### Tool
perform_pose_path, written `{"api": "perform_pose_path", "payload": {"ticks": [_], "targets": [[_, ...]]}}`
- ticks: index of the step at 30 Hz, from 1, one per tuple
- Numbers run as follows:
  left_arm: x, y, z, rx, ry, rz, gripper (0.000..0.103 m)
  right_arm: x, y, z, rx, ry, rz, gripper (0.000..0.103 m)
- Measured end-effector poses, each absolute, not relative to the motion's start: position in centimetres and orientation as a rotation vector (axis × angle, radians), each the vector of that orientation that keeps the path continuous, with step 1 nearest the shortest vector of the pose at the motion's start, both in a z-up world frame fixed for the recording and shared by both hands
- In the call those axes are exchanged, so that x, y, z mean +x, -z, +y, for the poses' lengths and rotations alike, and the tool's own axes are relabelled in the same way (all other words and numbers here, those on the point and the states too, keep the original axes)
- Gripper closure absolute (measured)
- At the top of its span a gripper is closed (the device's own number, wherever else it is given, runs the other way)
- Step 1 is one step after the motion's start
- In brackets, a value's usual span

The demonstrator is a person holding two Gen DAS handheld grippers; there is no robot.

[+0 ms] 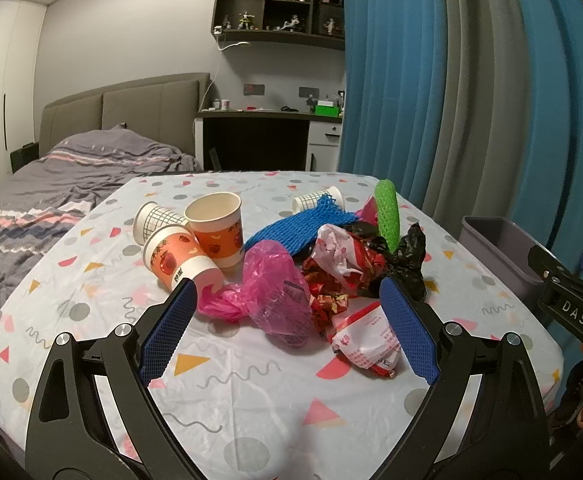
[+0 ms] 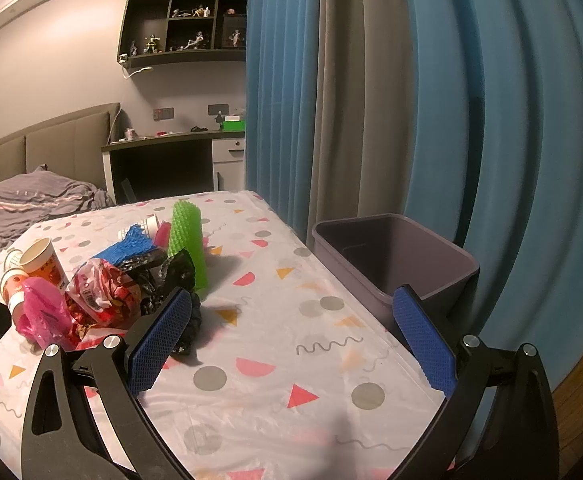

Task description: Collect trash

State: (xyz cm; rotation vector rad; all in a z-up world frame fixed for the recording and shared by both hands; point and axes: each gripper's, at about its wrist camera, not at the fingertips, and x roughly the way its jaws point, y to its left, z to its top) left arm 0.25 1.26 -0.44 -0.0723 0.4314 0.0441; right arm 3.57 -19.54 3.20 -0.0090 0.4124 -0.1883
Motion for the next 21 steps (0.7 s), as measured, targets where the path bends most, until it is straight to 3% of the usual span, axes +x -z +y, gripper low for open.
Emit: {"api": "perform_pose_path", "payload": {"ticks": [21], "targets": [[0.48,0.64,1.72,-0.090,-0.029,0.439,0.012,4.07,-2.43,-19.07,0.006,0.138,0.409,0.005]]}}
